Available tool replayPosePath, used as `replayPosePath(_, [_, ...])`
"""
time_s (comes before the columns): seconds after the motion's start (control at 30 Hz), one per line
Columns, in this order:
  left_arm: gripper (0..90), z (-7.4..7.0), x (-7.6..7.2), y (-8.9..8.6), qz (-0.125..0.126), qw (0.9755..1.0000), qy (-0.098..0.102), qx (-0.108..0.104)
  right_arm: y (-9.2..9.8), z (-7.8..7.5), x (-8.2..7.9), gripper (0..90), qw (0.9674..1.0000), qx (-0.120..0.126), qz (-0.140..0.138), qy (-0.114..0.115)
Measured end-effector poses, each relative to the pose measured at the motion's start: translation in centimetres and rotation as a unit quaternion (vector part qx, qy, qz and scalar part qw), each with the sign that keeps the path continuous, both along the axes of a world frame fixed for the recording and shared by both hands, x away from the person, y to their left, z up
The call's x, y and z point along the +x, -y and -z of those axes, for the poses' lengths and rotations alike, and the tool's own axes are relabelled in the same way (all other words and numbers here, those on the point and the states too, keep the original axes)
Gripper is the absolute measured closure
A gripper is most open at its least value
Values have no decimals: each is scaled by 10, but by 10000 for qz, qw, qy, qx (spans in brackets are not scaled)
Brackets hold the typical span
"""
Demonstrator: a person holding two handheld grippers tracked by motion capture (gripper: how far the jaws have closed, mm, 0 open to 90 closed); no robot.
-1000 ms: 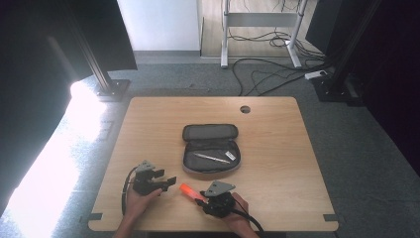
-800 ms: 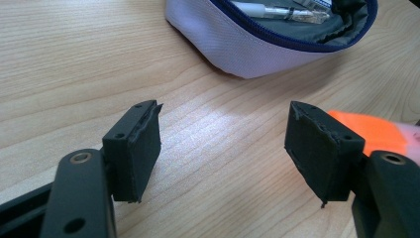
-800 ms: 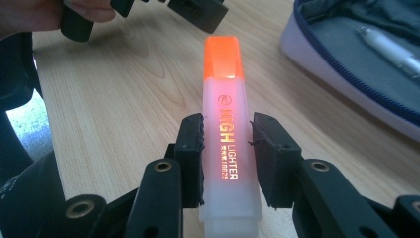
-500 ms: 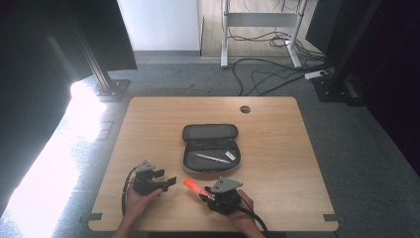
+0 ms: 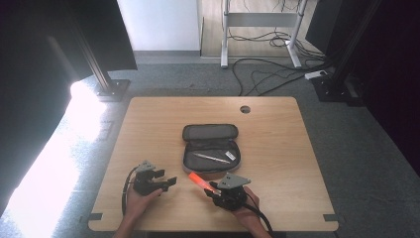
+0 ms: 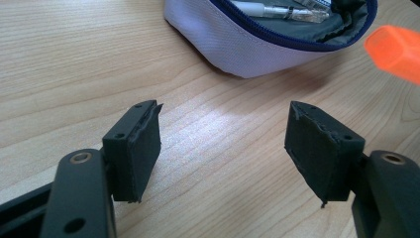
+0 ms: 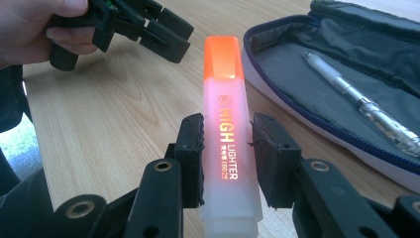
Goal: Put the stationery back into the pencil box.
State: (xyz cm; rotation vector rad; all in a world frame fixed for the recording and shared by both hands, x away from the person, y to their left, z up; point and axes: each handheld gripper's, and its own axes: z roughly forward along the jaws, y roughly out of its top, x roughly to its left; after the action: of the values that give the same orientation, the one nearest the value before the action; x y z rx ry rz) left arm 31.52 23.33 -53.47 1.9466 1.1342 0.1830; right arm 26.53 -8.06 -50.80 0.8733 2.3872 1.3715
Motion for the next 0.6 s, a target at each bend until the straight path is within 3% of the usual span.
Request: replayPosePath(0.6, [303,1,0,1,11,10000,-16,25,17,-12,7,656,9995,150,217,145])
